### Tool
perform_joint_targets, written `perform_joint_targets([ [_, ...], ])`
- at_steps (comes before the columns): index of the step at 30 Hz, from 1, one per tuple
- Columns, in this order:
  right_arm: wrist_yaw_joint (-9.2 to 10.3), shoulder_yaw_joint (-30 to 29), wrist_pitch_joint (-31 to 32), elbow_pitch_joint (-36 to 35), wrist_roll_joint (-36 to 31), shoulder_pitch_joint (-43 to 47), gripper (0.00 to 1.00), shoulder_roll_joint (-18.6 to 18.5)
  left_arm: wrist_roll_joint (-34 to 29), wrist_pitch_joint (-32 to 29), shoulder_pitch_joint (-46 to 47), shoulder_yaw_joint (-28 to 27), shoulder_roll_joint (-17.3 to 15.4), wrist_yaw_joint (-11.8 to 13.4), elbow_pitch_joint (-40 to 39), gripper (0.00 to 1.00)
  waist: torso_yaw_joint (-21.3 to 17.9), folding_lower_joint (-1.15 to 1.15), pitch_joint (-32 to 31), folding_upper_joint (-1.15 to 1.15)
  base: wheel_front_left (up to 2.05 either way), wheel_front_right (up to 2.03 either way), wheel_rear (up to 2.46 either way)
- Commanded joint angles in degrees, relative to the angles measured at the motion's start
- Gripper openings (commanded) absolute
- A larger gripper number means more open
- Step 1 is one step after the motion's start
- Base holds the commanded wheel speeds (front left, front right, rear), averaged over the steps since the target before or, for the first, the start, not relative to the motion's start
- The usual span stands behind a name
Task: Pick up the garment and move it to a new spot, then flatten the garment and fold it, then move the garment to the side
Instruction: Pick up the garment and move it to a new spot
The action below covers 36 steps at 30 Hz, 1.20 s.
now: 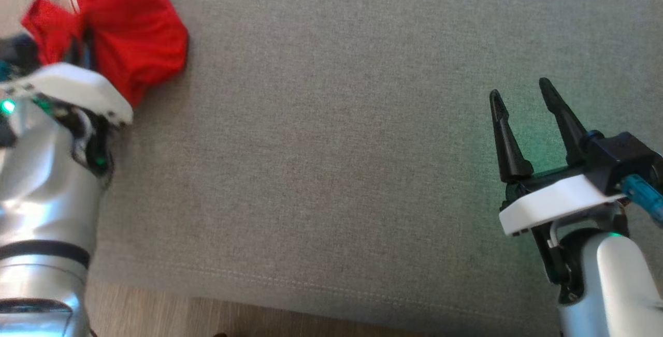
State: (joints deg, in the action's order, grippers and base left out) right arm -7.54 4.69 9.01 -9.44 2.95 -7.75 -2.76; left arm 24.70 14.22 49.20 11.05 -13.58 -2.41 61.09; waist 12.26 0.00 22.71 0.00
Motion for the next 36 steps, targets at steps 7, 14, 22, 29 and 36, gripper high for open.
perform_joint_targets([
  [7, 0.05, -0.2, -1.9, -2.1, 0.5, -0.1, 1.0, -0.1, -4.1, 0.8, -6.9, -6.5, -4.9, 3.6, -25.1, 0.0, 0.0, 0.0, -3.5, 0.0, 0.0, 0.0, 0.0],
  [14, 0.05, -0.7, -4.0, 0.0, 3.1, 1.8, 1.0, -0.1, -6.8, 0.8, -23.6, -8.0, -4.3, 6.6, -46.4, 0.0, -2.7, 0.0, -8.9, 0.0, 0.0, 0.0, 0.0],
  [22, 0.05, -0.8, -5.6, 1.8, 5.9, 4.6, 1.0, -0.1, -8.5, -4.9, -38.3, -3.6, -2.9, 8.7, -63.5, 0.0, -7.2, 0.0, -12.3, 0.0, 0.0, 0.0, 0.0],
  [29, 0.05, 1.7, -7.3, 2.4, 8.0, 3.5, 1.0, -0.1, -8.6, -9.7, -38.7, 4.1, -0.4, 5.9, -67.6, 0.0, -16.8, 0.0, -9.6, 0.0, 0.0, 0.0, 0.0],
  [36, 0.05, 3.6, -9.6, 4.2, 9.7, 2.7, 1.0, -0.1, -8.5, -11.9, -32.6, 11.4, 2.9, 0.8, -60.6, 0.0, -25.9, 0.0, -6.1, 0.0, 0.0, 0.0, 0.0],
])
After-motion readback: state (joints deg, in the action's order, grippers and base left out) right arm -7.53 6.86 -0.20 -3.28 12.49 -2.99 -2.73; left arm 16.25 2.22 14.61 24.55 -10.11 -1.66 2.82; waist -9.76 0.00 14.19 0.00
